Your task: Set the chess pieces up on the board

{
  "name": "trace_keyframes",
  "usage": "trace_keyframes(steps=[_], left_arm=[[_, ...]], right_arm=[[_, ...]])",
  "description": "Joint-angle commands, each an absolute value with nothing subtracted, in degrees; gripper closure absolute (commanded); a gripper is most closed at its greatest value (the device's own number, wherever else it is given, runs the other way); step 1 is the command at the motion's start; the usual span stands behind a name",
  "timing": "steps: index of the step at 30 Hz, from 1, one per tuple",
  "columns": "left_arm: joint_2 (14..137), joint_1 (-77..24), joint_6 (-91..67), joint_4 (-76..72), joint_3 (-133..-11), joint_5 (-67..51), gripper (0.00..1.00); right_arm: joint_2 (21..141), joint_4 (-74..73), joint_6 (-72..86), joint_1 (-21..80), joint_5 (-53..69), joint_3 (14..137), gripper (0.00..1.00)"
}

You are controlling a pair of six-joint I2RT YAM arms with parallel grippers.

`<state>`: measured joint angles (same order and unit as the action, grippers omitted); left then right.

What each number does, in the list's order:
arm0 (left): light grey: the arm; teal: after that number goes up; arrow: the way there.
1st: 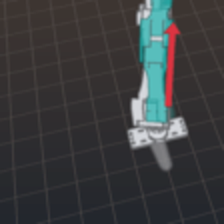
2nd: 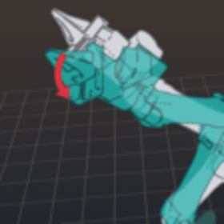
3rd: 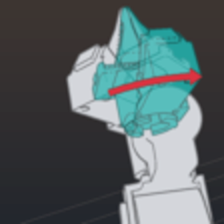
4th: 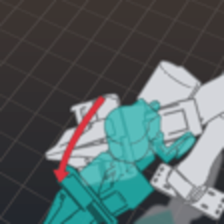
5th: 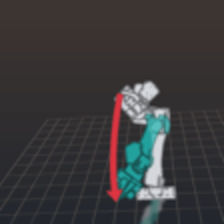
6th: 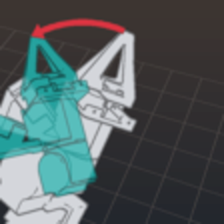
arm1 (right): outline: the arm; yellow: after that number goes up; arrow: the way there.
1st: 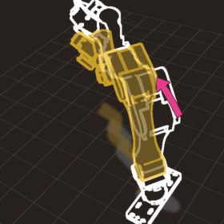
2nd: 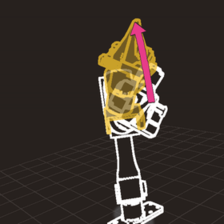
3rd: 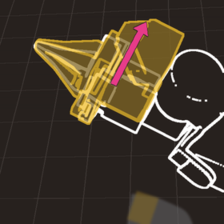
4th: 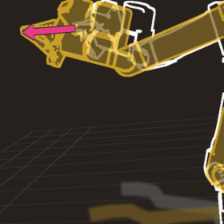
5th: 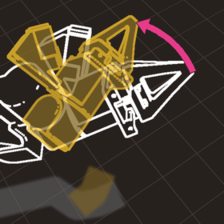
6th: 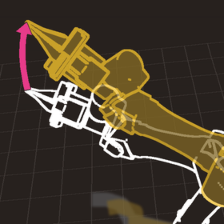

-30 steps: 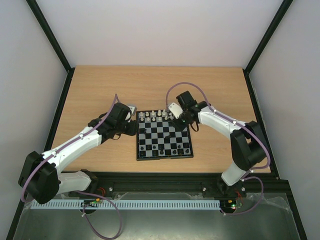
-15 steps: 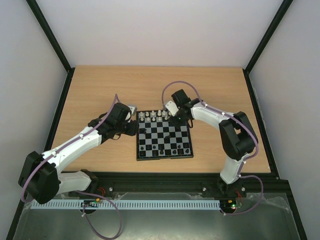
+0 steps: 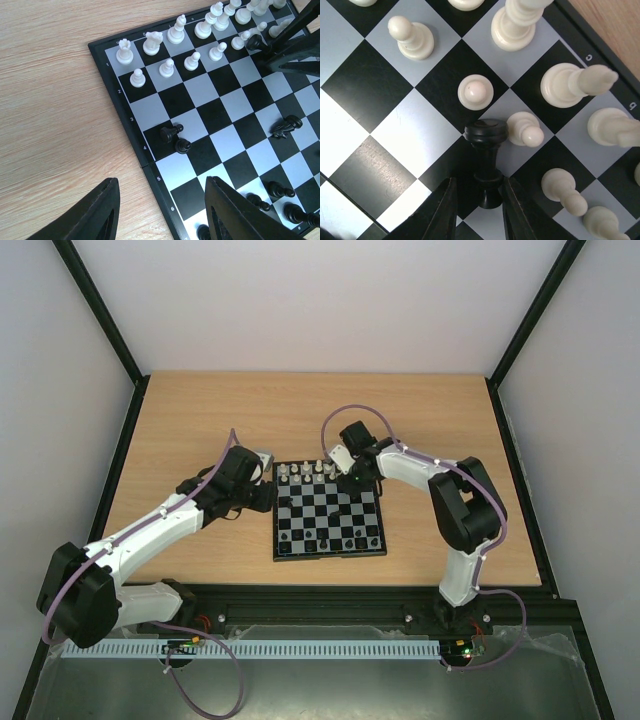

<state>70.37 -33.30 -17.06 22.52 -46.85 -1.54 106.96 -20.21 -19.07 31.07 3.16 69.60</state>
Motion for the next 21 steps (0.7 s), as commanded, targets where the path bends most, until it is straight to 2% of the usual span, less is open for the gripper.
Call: trace_keyframes(steps=[1, 12, 17, 21], left_arm=[[70.4, -32.8, -16.5, 22.3, -46.2, -2.1, 0.52], [70.3, -32.8, -16.7, 22.2, -46.1, -2.4, 0.52], [70.0, -32.9, -19.2, 20.4, -46.1, -6.9, 0.51], [69.8, -32.9, -24.3, 15.3, -45.5, -16.6, 0.42]], right_arm=[[108.5, -21.0, -19.4, 30.8, 3.0, 70.8, 0.72], [106.4, -23.6, -18.5, 30.8, 4.5, 68.2, 0.88], [100.6, -26.3, -18.4, 30.9, 5.9, 64.9, 0.9], [95.9, -28.7, -19.5, 30.9, 7.3, 64.2, 0.9]])
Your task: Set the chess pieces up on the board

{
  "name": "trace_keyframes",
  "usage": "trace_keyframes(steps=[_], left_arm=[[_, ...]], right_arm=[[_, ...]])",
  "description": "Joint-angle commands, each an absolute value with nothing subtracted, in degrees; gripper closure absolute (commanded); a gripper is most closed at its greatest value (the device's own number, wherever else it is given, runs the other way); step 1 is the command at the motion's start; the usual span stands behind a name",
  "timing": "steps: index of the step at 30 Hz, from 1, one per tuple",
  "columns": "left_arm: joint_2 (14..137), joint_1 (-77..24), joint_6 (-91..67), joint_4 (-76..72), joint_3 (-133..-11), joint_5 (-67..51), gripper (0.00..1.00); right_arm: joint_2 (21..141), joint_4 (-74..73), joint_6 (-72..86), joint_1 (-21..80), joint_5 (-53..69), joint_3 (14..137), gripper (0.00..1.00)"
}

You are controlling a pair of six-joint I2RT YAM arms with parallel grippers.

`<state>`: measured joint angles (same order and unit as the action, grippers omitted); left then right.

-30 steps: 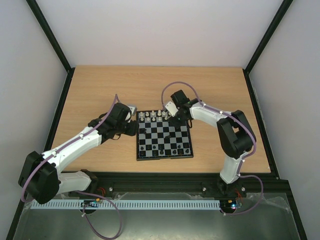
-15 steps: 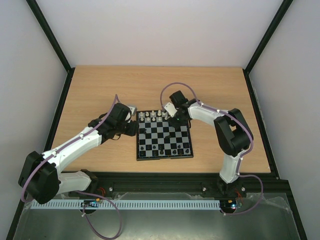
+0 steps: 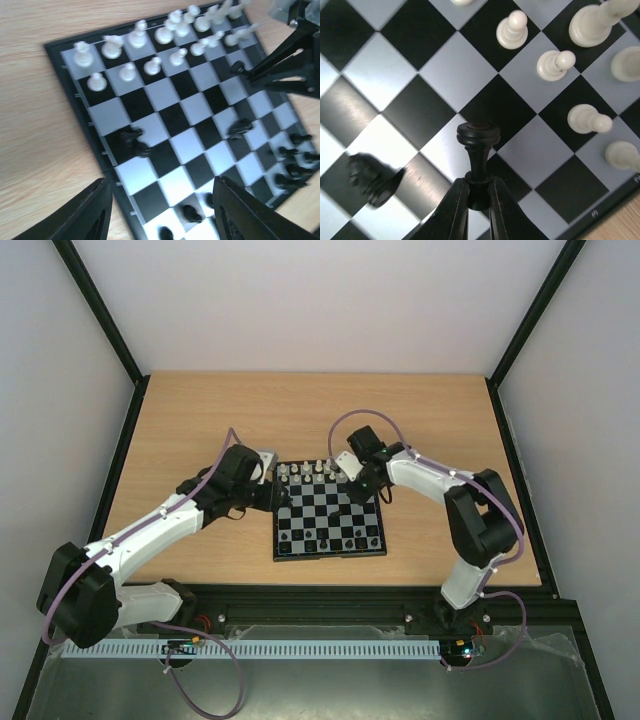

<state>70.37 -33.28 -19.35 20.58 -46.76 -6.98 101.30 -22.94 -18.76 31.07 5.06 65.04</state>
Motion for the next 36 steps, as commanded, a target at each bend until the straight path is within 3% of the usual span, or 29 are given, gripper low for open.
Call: trace_keyframes(steps=[1, 9, 16, 36], left_arm=[[70.0, -32.9, -25.9, 13.6, -45.3, -18.8, 0.41], [76.5, -32.9, -39.8, -2.9, -44.2, -33.2, 0.38], [81.4, -32.8, -46.6, -14.8, -43.6, -40.8, 0.46], [88.0, -35.8, -50.3, -20.8, -44.1, -45.7, 0.65]], right_arm=[[94.9, -29.5, -19.9, 30.9, 8.3, 64.3, 0.9], [88.7, -34.4, -21.6, 32.4, 17.7, 64.2, 0.9], [85.8, -36.0, -22.3, 32.8, 26.0, 63.7, 0.89], [83.3, -36.5, -23.3, 32.9, 31.5, 62.9, 0.89]])
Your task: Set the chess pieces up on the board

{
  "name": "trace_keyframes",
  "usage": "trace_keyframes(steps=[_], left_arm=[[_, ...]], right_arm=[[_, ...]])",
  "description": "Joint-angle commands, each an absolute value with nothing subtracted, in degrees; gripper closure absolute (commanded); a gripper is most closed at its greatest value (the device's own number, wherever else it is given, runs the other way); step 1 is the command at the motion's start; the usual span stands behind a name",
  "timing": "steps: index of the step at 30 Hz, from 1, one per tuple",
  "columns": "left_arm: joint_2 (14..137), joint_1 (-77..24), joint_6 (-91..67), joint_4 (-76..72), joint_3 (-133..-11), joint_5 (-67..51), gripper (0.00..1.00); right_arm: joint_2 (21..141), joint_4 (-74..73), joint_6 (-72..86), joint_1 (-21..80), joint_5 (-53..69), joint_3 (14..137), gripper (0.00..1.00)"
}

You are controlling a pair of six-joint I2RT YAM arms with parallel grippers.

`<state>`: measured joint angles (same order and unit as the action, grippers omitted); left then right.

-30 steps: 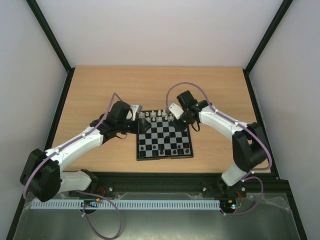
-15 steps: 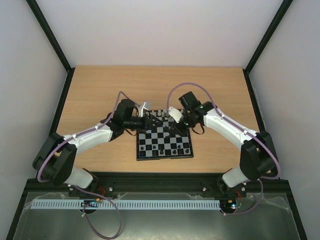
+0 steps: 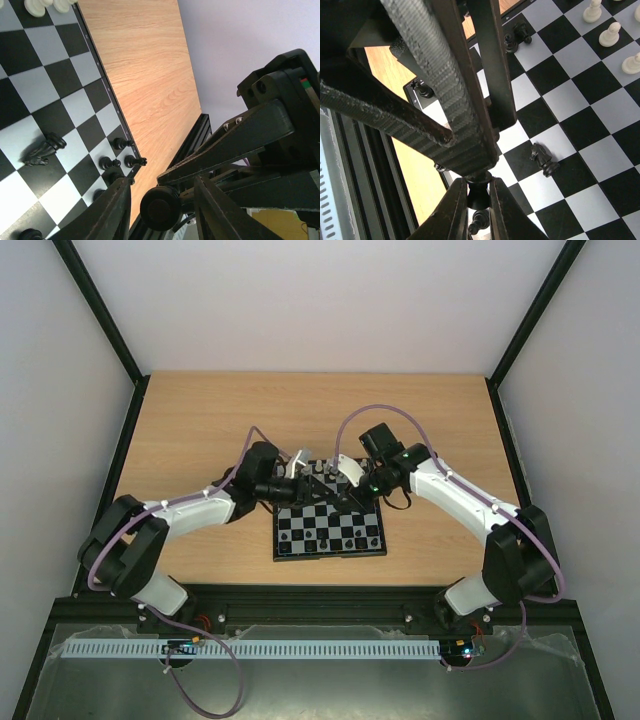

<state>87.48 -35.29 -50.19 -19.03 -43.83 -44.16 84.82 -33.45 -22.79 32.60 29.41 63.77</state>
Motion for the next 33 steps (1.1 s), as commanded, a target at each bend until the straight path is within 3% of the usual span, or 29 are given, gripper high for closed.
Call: trace_keyframes(steps=[1, 15, 20, 24, 28, 33], left_arm=[[88.1, -35.9, -50.3, -20.9, -44.2, -45.8, 0.66], [88.5, -36.5, -50.1, -21.4, -43.9, -47.1, 0.85], [86.4, -36.5, -50.8, -22.2, -43.2, -45.4, 0.86], [82.3, -36.4, -54.3, -25.4, -41.9, -41.3, 0.85], [79.3, -36.6, -62.2, -36.5, -38.5, -33.8, 0.85], [80.7, -36.9, -68.8, -49.7, -37.1, -29.7, 0.85]], right_arm=[[83.2, -36.4, -23.2, 32.9, 31.4, 62.7, 0.89], [83.1, -35.4, -22.9, 32.9, 31.2, 62.1, 0.88], [82.2, -34.5, -19.9, 32.3, 31.7, 63.1, 0.7], [78.8, -29.5, -12.0, 25.6, 37.5, 64.3, 0.53], [78.1, -20.4, 1.6, 16.2, 49.0, 64.0, 0.49], [80.1, -14.9, 10.6, 14.1, 57.8, 63.6, 0.48]])
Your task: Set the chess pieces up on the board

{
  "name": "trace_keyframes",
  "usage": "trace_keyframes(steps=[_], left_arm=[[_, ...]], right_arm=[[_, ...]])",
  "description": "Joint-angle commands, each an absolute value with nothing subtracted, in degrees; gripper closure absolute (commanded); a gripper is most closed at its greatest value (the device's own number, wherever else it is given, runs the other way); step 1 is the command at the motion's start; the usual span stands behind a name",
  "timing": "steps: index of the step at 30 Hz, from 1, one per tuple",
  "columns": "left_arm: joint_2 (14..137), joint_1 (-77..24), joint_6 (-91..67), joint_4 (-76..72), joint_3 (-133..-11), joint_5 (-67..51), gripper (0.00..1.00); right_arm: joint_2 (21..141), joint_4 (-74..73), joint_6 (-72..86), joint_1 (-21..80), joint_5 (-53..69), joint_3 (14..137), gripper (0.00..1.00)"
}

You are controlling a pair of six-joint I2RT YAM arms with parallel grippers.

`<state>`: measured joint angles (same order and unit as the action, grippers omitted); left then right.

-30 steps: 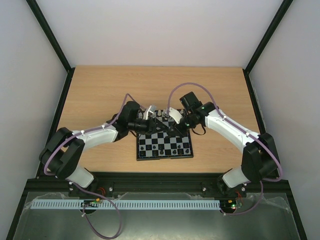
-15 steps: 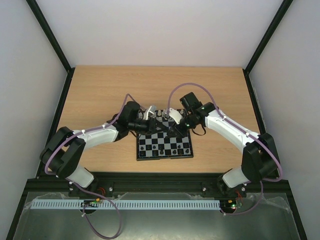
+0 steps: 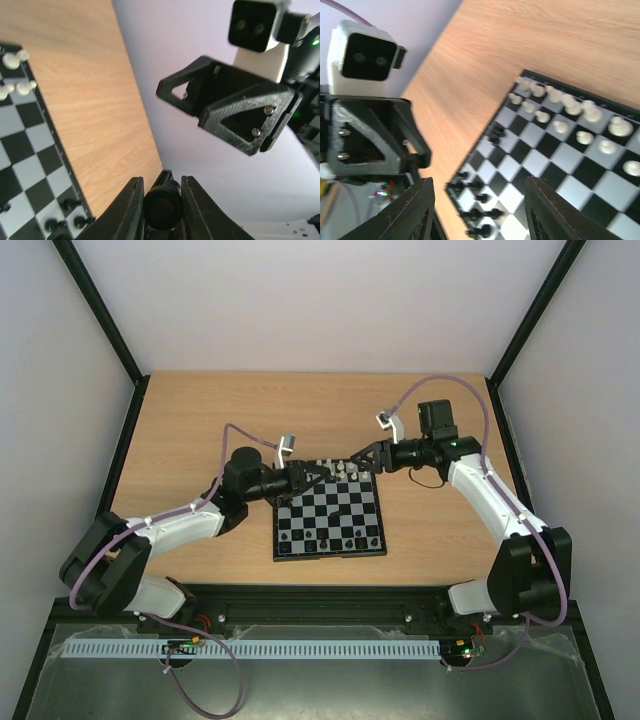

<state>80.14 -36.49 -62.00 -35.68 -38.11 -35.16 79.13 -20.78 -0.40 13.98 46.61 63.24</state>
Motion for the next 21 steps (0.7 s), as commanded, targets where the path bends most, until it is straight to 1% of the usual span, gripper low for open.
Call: trace_keyframes(steps=[1, 5, 7, 12, 16, 21], left_arm=[[81.1, -36.9, -69.6, -51.0, -37.2, -29.2, 0.85], [82.2, -36.9, -71.1, -53.3, -39.1, -28.2, 0.85], [82.9, -37.0, -72.1, -54.2, -40.1, -28.3, 0.84], [84.8, -37.7, -73.9, -56.4, -41.4, -28.9, 0.84], [86.3, -38.5, -74.9, -57.5, -42.5, -29.6, 0.84], [86.6, -38.9, -75.3, -57.9, -43.2, -29.4, 0.84]], right_arm=[[79.8, -13.4, 12.2, 14.1, 58.8, 63.1, 0.48], [78.6, -5.6, 20.2, 14.1, 63.8, 60.5, 0.45], [77.9, -2.3, 23.1, 14.3, 64.5, 59.1, 0.44], [78.4, 0.0, 24.7, 14.6, 64.7, 58.1, 0.45], [78.8, 1.5, 25.5, 15.6, 65.2, 57.8, 0.51], [78.9, 2.4, 26.7, 17.2, 66.1, 58.3, 0.67]])
